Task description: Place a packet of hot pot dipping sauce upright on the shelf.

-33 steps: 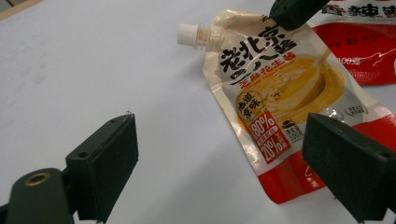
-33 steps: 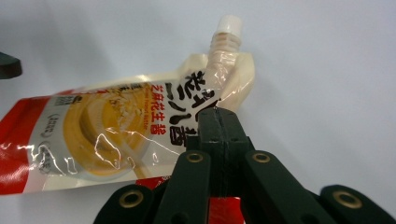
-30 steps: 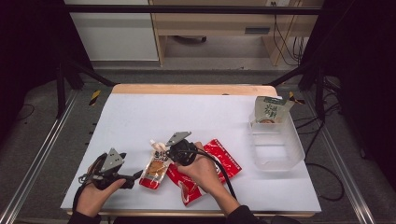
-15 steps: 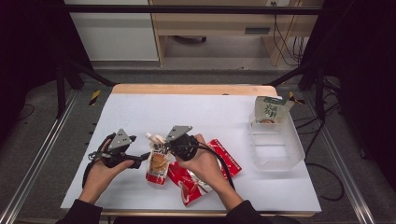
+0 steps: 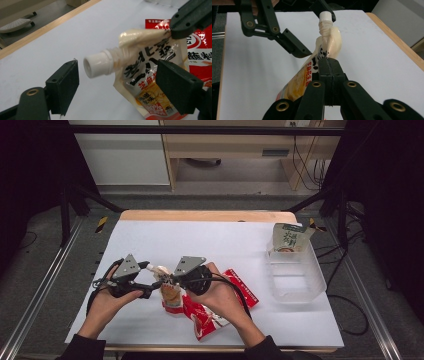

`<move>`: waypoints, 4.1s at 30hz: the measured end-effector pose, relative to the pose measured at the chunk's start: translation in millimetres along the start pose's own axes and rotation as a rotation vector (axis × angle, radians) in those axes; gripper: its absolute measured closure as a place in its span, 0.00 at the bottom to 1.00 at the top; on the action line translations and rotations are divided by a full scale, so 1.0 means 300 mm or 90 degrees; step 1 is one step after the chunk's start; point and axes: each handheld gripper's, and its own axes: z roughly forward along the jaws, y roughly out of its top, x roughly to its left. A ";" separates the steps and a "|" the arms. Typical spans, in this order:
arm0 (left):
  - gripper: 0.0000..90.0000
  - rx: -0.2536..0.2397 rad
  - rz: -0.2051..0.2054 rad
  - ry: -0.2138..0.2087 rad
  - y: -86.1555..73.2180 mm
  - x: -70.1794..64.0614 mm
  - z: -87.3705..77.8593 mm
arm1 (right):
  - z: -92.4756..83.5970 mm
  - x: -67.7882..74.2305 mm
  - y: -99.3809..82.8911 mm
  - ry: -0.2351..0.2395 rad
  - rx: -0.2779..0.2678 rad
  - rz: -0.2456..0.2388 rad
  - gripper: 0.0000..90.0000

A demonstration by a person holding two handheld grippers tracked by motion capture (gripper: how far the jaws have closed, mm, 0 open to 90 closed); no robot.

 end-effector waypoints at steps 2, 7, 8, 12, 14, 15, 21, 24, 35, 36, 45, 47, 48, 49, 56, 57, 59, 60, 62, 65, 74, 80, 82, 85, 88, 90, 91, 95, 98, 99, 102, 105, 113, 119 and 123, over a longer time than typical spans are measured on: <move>0.24 -0.011 0.001 -0.008 0.005 0.000 -0.005 | -0.005 0.009 0.002 0.008 -0.007 -0.007 1.00; 0.28 -0.001 0.012 -0.044 -0.001 -0.006 -0.008 | -0.015 0.018 -0.006 0.022 -0.016 -0.007 1.00; 0.29 0.000 0.015 -0.047 -0.001 -0.007 -0.007 | -0.016 0.018 -0.008 0.024 -0.017 -0.007 1.00; 0.35 0.001 0.019 -0.052 0.004 -0.015 -0.005 | -0.025 0.020 -0.016 0.031 -0.018 -0.007 1.00; 0.40 -0.004 0.013 -0.050 0.007 -0.013 -0.013 | -0.029 0.020 -0.021 0.031 -0.018 -0.005 1.00; 0.43 -0.004 0.013 -0.050 0.007 -0.013 -0.013 | -0.029 0.020 -0.021 0.031 -0.018 -0.005 1.00; 0.55 -0.003 0.003 -0.047 0.018 -0.016 -0.031 | -0.040 0.015 -0.034 0.031 -0.012 0.006 1.00; 0.63 -0.004 -0.001 -0.063 0.021 -0.015 -0.040 | -0.047 0.013 -0.040 0.025 -0.007 0.015 1.00; 0.76 -0.006 0.006 -0.102 0.038 -0.033 -0.053 | -0.064 -0.009 -0.069 0.017 0.011 0.034 1.00; 0.76 0.000 0.014 -0.105 0.041 -0.035 -0.055 | -0.064 -0.010 -0.070 0.018 0.011 0.035 1.00; 0.81 0.009 0.031 -0.113 0.059 -0.058 -0.064 | -0.062 -0.015 -0.080 0.019 0.019 0.037 0.99; 0.81 0.011 0.034 -0.115 0.063 -0.062 -0.067 | -0.062 -0.016 -0.082 0.019 0.019 0.039 0.99; 0.81 0.008 0.033 -0.117 0.065 -0.065 -0.068 | -0.062 -0.016 -0.082 0.019 0.019 0.039 0.99; 0.81 0.007 0.035 -0.118 0.066 -0.067 -0.069 | -0.062 -0.018 -0.083 0.022 0.019 0.038 0.98; 0.82 0.009 0.050 -0.124 0.073 -0.071 -0.078 | -0.070 -0.024 -0.085 0.019 0.026 0.040 0.87; 0.82 0.009 0.050 -0.124 0.073 -0.071 -0.078 | -0.070 -0.024 -0.085 0.019 0.026 0.040 0.87; 0.82 0.006 0.044 -0.125 0.070 -0.068 -0.082 | -0.079 -0.023 -0.085 0.008 0.030 0.033 0.79; 0.82 0.001 0.044 -0.127 0.068 -0.068 -0.084 | -0.087 -0.020 -0.084 -0.004 0.040 0.026 0.71; 0.82 -0.001 0.046 -0.128 0.068 -0.070 -0.084 | -0.090 -0.017 -0.082 -0.011 0.050 0.018 0.68; 0.82 0.001 0.051 -0.130 0.071 -0.070 -0.085 | -0.094 -0.010 -0.078 -0.019 0.088 0.003 0.58; 0.82 -0.008 0.067 -0.144 0.069 -0.075 -0.090 | -0.100 -0.016 -0.024 -0.014 0.174 -0.032 0.31; 0.82 -0.011 0.079 -0.155 0.072 -0.080 -0.093 | -0.089 -0.021 0.035 0.037 0.209 -0.066 0.35; 0.82 -0.008 0.085 -0.157 0.076 -0.083 -0.094 | -0.064 -0.029 0.055 0.054 0.226 -0.079 0.43; 0.82 -0.009 0.090 -0.159 0.077 -0.084 -0.095 | -0.048 -0.031 0.067 0.074 0.227 -0.080 0.48; 0.82 -0.012 0.097 -0.165 0.076 -0.083 -0.097 | -0.032 -0.025 0.084 0.094 0.235 -0.098 0.60; 0.82 -0.016 0.098 -0.172 0.077 -0.087 -0.100 | -0.019 -0.021 0.094 0.102 0.241 -0.098 0.65; 0.82 -0.016 0.103 -0.171 0.081 -0.092 -0.103 | -0.012 -0.017 0.101 0.105 0.245 -0.101 0.70; 0.82 -0.020 0.104 -0.167 0.082 -0.087 -0.106 | -0.009 -0.012 0.109 0.118 0.254 -0.106 0.85; 0.82 -0.022 0.100 -0.166 0.080 -0.087 -0.105 | -0.010 -0.011 0.111 0.123 0.253 -0.100 0.91; 0.82 -0.023 0.098 -0.164 0.079 -0.086 -0.105 | -0.010 -0.010 0.112 0.124 0.254 -0.099 0.93; 0.80 -0.038 0.075 -0.160 0.076 -0.075 -0.107 | -0.015 -0.016 0.126 0.120 0.252 -0.087 0.96; 0.74 -0.047 0.063 -0.158 0.075 -0.067 -0.111 | -0.026 -0.021 0.149 0.118 0.251 -0.083 0.97; 0.45 -0.080 0.024 -0.132 0.068 -0.046 -0.137 | -0.031 -0.041 0.192 0.117 0.250 -0.077 0.97; 0.27 -0.099 -0.017 -0.100 0.036 -0.011 -0.162 | -0.047 -0.075 0.232 0.098 0.248 -0.073 0.97; 0.18 -0.070 -0.029 -0.066 -0.008 0.006 -0.142 | -0.060 -0.102 0.250 0.086 0.246 -0.072 0.97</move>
